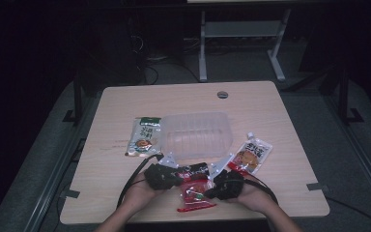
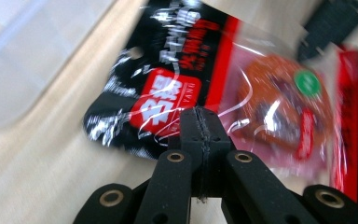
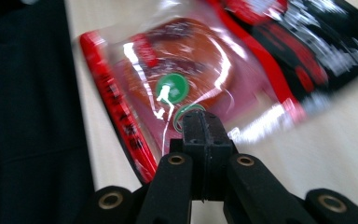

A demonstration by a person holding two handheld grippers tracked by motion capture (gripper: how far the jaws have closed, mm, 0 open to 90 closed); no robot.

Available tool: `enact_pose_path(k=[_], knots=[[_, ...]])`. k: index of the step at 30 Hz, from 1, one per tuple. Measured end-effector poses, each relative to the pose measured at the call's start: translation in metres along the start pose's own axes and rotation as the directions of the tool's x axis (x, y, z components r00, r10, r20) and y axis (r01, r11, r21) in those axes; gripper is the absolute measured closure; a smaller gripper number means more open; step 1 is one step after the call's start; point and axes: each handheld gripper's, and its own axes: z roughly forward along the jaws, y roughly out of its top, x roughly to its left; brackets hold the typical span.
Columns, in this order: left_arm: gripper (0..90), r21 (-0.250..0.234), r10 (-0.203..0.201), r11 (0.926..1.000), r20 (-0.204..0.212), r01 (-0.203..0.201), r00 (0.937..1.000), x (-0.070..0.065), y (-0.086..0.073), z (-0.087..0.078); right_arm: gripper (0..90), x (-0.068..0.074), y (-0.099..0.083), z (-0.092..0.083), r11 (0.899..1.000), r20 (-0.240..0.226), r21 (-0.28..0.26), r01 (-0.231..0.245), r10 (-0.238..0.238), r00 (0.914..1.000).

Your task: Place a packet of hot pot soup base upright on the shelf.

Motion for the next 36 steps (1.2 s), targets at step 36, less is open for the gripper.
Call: enact_pose_path(k=[36], knots=[[89.8, 0.032, 0.042, 0.9985, 0.085, -0.045, 0.9955, -0.053, -0.011, -0.007, 89.6, -0.028, 0.009, 0.003, 0.998, 0.122, -0.028, -0.057, 0.06, 0.9907]])
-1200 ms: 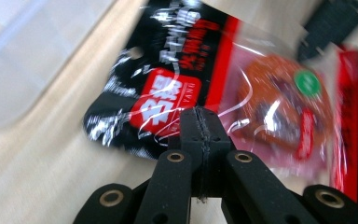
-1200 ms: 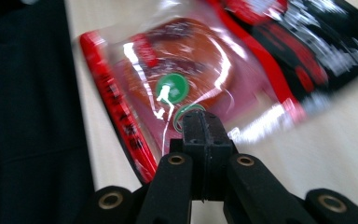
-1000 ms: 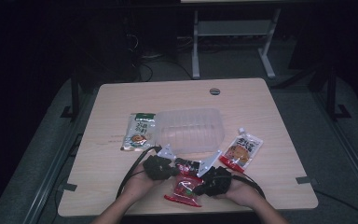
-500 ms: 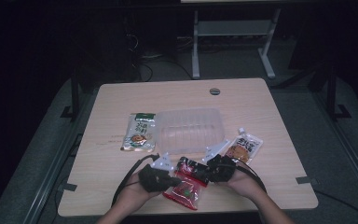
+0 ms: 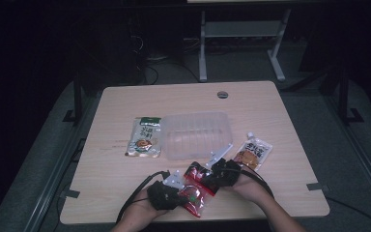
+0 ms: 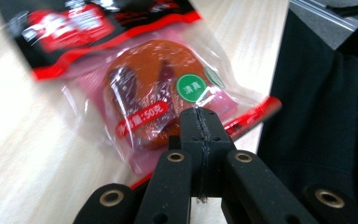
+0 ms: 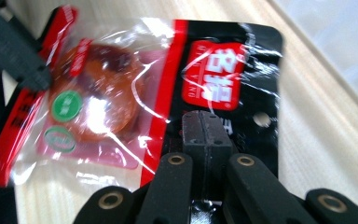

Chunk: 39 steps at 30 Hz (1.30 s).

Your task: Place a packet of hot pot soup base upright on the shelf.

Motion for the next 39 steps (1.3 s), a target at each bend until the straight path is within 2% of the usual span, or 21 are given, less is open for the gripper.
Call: enact_pose_path(k=[2, 6, 8, 10, 13, 15, 16, 18, 20, 21, 22, 23, 24, 26, 29, 33, 34, 35, 36, 38, 39], knots=[[89.8, 0.007, 0.006, 1.0, -0.02, -0.006, 0.9998, 0.004, -0.001, -0.003, 89.6, 0.001, -0.001, -0.001, 1.0, -0.002, 0.004, 0.002, -0.002, 1.0], [89.8, 0.001, -0.015, 0.9999, -0.056, 0.015, 0.9983, 0.016, -0.004, -0.008, 89.6, 0.009, -0.002, -0.002, 1.0, -0.026, 0.015, 0.013, -0.012, 0.9996], [89.8, -0.015, -0.04, 0.9991, -0.069, 0.039, 0.9968, 0.023, -0.006, -0.01, 89.6, 0.016, -0.002, 0.0, 1.0, -0.049, 0.015, 0.024, -0.023, 0.9985], [89.8, -0.018, -0.048, 0.9988, -0.067, 0.047, 0.9966, 0.024, -0.006, -0.011, 89.6, 0.017, -0.002, 0.0, 0.999, -0.054, 0.017, 0.029, -0.028, 0.9981], [89.8, -0.016, -0.035, 0.9993, -0.066, 0.034, 0.9972, 0.025, -0.006, -0.012, 89.5, 0.017, -0.002, -0.002, 1.0, -0.054, 0.007, 0.023, -0.023, 0.9983], [89.8, -0.041, -0.042, 0.9984, -0.067, 0.039, 0.9969, 0.024, -0.005, -0.017, 87.7, 0.014, -0.004, -0.009, 1.0, -0.051, -0.007, -0.008, 0.008, 0.9987], [89.8, -0.035, -0.03, 0.999, -0.073, 0.027, 0.9969, 0.025, -0.005, -0.022, 86.6, 0.01, -0.007, -0.019, 0.998, -0.032, -0.02, -0.051, 0.051, 0.9982], [89.8, -0.052, -0.053, 0.9974, -0.086, 0.049, 0.9949, 0.028, -0.005, -0.027, 82.2, 0.007, -0.011, -0.027, 0.993, -0.025, -0.038, -0.113, 0.112, 0.9933], [89.8, -0.033, -0.038, 0.9988, -0.089, 0.035, 0.9953, 0.03, -0.006, -0.029, 80.0, 0.003, -0.014, -0.03, 0.991, -0.017, -0.039, -0.13, 0.129, 0.9915], [89.8, -0.042, -0.061, 0.9975, -0.083, 0.057, 0.9947, 0.03, -0.008, -0.026, 77.5, 0.001, -0.017, -0.033, 0.988, -0.011, -0.044, -0.148, 0.147, 0.989], [89.8, -0.035, -0.064, 0.9975, -0.073, 0.061, 0.9953, 0.031, -0.009, -0.023, 69.5, -0.008, -0.023, -0.037, 0.98, 0.0, -0.041, -0.195, 0.195, 0.9808], [89.8, -0.035, -0.064, 0.9975, -0.073, 0.061, 0.9953, 0.031, -0.009, -0.023, 67.9, -0.01, -0.026, -0.038, 0.975, 0.0, -0.04, -0.218, 0.218, 0.9759], [89.8, -0.01, -0.053, 0.9986, -0.071, 0.052, 0.9961, 0.03, -0.009, -0.02, 64.8, -0.014, -0.029, -0.04, 0.971, 0.003, -0.044, -0.237, 0.237, 0.9715], [89.8, 0.011, -0.04, 0.9991, -0.074, 0.041, 0.9965, 0.028, -0.009, -0.015, 60.9, -0.018, -0.033, -0.041, 0.961, -0.019, -0.048, -0.272, 0.271, 0.9623], [89.8, 0.042, -0.02, 0.9989, -0.082, 0.023, 0.9964, 0.025, -0.007, -0.011, 57.1, -0.022, -0.035, -0.04, 0.955, -0.037, -0.056, -0.29, 0.288, 0.9569], [89.8, 0.035, -0.046, 0.9982, -0.08, 0.049, 0.9958, 0.025, -0.009, -0.008, 52.0, -0.021, -0.034, -0.038, 0.946, -0.081, -0.066, -0.316, 0.311, 0.947], [89.9, 0.06, -0.029, 0.9976, -0.078, 0.034, 0.9965, 0.026, -0.01, -0.009, 50.6, -0.02, -0.033, -0.038, 0.944, -0.084, -0.067, -0.322, 0.317, 0.9448], [89.9, 0.065, -0.031, 0.9972, -0.076, 0.036, 0.9966, 0.027, -0.011, -0.008, 49.7, -0.021, -0.032, -0.037, 0.944, -0.088, -0.07, -0.323, 0.317, 0.9443], [89.9, 0.061, -0.041, 0.9971, -0.076, 0.045, 0.9963, 0.026, -0.012, -0.007, 48.0, -0.021, -0.031, -0.036, 0.938, -0.113, -0.079, -0.337, 0.328, 0.938], [89.9, 0.072, -0.033, 0.9967, -0.078, 0.039, 0.9964, 0.027, -0.012, -0.006, 47.4, -0.021, -0.03, -0.035, 0.933, -0.124, -0.076, -0.351, 0.34, 0.9321], [89.9, 0.06, -0.051, 0.9966, -0.077, 0.056, 0.9957, 0.026, -0.012, -0.005, 47.4, -0.021, -0.03, -0.035, 0.933, -0.124, -0.076, -0.351, 0.34, 0.9321]])
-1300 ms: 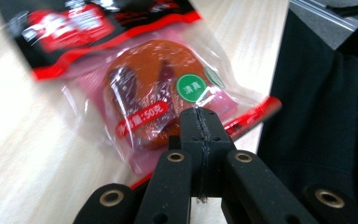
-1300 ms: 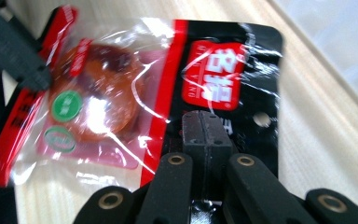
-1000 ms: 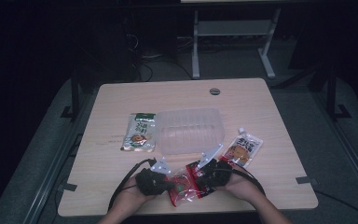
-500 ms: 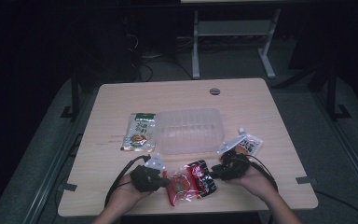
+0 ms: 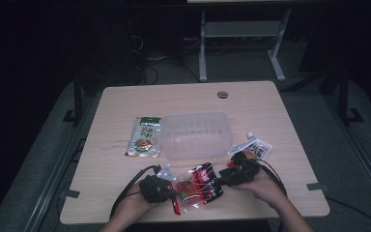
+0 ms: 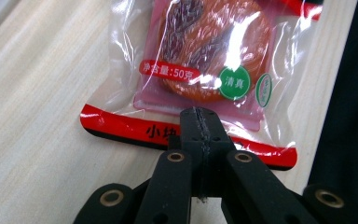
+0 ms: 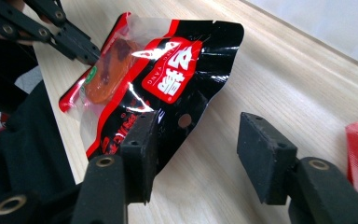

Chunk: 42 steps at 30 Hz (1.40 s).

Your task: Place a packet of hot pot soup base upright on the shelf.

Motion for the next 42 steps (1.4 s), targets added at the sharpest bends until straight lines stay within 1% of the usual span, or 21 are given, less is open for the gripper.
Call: enact_pose_path(k=[2, 3, 5, 7, 9, 12, 19, 22, 23, 25, 26, 28, 30, 31, 32, 33, 34, 36, 37, 40, 42], knots=[[89.9, 0.0, -0.006, 1.0, 0.004, 0.006, 1.0, 0.0, 0.0, 0.0, 46.1, 0.0, 0.001, 0.002, 1.0, -0.01, 0.001, 0.001, -0.001, 0.9999], [89.9, 0.019, 0.016, 0.9997, 0.005, -0.016, 0.9999, 0.002, 0.0, -0.001, 46.0, 0.0, 0.002, 0.004, 1.0, -0.017, 0.0, 0.002, -0.002, 0.9999], [89.9, 0.004, -0.007, 1.0, 0.009, 0.007, 0.9999, 0.001, 0.0, 0.0, 44.2, 0.002, 0.005, 0.008, 1.0, -0.031, 0.005, 0.004, -0.004, 0.9995], [90.0, 0.001, -0.009, 1.0, 0.009, 0.009, 0.9999, 0.001, 0.0, 0.0, 42.5, 0.005, 0.006, 0.012, 1.0, -0.051, 0.018, 0.005, -0.004, 0.9987], [89.9, 0.007, -0.001, 1.0, 0.007, 0.001, 1.0, 0.002, 0.0, 0.0, 41.3, 0.005, 0.007, 0.013, 1.0, -0.053, 0.018, 0.01, -0.009, 0.9985], [89.9, -0.002, -0.009, 1.0, 0.009, 0.009, 0.9999, 0.002, 0.0, 0.0, 38.1, 0.008, 0.009, 0.02, 0.999, -0.064, 0.037, 0.007, -0.005, 0.9979], [90.0, -0.005, -0.016, 0.9999, 0.016, 0.016, 0.9997, 0.002, -0.001, 0.0, 39.0, 0.009, 0.014, 0.032, 0.998, -0.103, 0.06, -0.002, 0.008, 0.9947], [90.0, 0.002, -0.01, 1.0, 0.018, 0.01, 0.9998, 0.003, -0.001, 0.0, 46.2, 0.011, 0.015, 0.033, 0.998, -0.114, 0.057, 0.002, 0.004, 0.9934], [90.0, 0.001, -0.01, 0.9999, 0.018, 0.01, 0.9998, 0.003, -0.001, 0.0, 46.2, 0.011, 0.015, 0.033, 0.998, -0.114, 0.057, 0.002, 0.004, 0.9934], [90.0, -0.003, -0.017, 0.9998, 0.019, 0.018, 0.9997, 0.003, 0.0, 0.0, 54.0, 0.013, 0.015, 0.032, 0.999, -0.12, 0.051, 0.011, -0.005, 0.9927], [90.0, -0.003, -0.017, 0.9998, 0.019, 0.018, 0.9997, 0.003, 0.0, 0.0, 54.0, 0.013, 0.015, 0.032, 0.999, -0.12, 0.051, 0.011, -0.005, 0.9927], [90.0, -0.005, -0.019, 0.9998, 0.019, 0.019, 0.9996, 0.003, 0.0, 0.0, 60.8, 0.015, 0.016, 0.031, 0.999, -0.121, 0.046, 0.023, -0.017, 0.9925], [90.0, -0.005, -0.02, 0.9998, 0.018, 0.02, 0.9996, 0.003, 0.0, 0.0, 69.9, 0.017, 0.017, 0.029, 0.998, -0.119, 0.032, 0.055, -0.051, 0.9916], [90.0, -0.005, -0.021, 0.9998, 0.019, 0.021, 0.9996, 0.003, 0.0, 0.0, 73.6, 0.017, 0.017, 0.029, 0.998, -0.116, 0.033, 0.059, -0.055, 0.9917], [90.0, -0.006, -0.022, 0.9997, 0.02, 0.022, 0.9996, 0.003, -0.001, 0.0, 73.6, 0.017, 0.017, 0.029, 0.998, -0.116, 0.033, 0.059, -0.055, 0.9917], [90.0, -0.005, -0.023, 0.9997, 0.021, 0.023, 0.9995, 0.003, -0.001, 0.0, 78.1, 0.018, 0.017, 0.028, 0.997, -0.109, 0.034, 0.062, -0.058, 0.9923], [90.0, -0.005, -0.023, 0.9997, 0.021, 0.023, 0.9995, 0.003, -0.001, 0.0, 78.1, 0.018, 0.017, 0.028, 0.997, -0.109, 0.034, 0.062, -0.058, 0.9923], [90.0, -0.006, -0.016, 0.9998, 0.018, 0.016, 0.9997, 0.003, -0.001, 0.0, 82.1, 0.019, 0.018, 0.028, 0.996, -0.1, 0.032, 0.078, -0.074, 0.9923], [90.0, -0.008, -0.017, 0.9998, 0.02, 0.017, 0.9997, 0.003, -0.001, 0.0, 85.1, 0.02, 0.018, 0.028, 0.995, -0.092, 0.031, 0.099, -0.096, 0.9912], [90.0, -0.005, -0.009, 0.9999, 0.019, 0.01, 0.9998, 0.003, -0.001, 0.0, 89.0, 0.022, 0.019, 0.028, 0.993, -0.082, 0.034, 0.112, -0.109, 0.9907], [90.0, -0.004, -0.005, 1.0, 0.015, 0.005, 0.9999, 0.002, 0.0, 0.0, 89.6, 0.024, 0.02, 0.028, 0.99, -0.073, 0.038, 0.134, -0.131, 0.9887]])
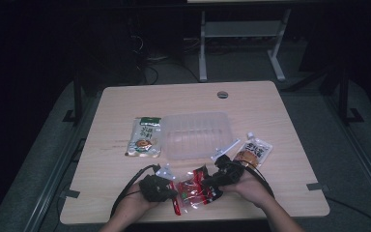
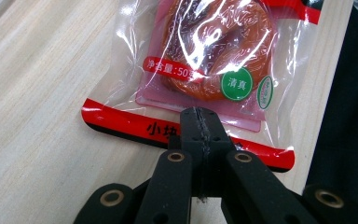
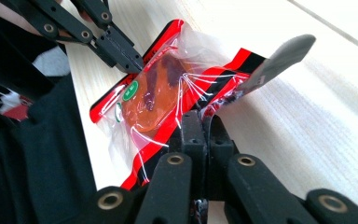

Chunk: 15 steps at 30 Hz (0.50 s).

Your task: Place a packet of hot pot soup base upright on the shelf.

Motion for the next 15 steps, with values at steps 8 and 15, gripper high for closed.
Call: enact_pose_path(k=[8, 15], knots=[[89.9, -0.053, -0.006, 0.9985, 0.052, 0.009, 0.9986, 0.0, 0.0, -0.008, 89.8, 0.002, -0.001, -0.007, 1.0, -0.015, -0.01, 0.007, -0.007, 0.9999], [88.7, -0.119, 0.007, 0.9928, 0.064, 0.0, 0.998, 0.006, -0.002, -0.025, 89.9, 0.007, 0.002, -0.022, 0.997, -0.042, -0.067, 0.027, -0.03, 0.9987]])
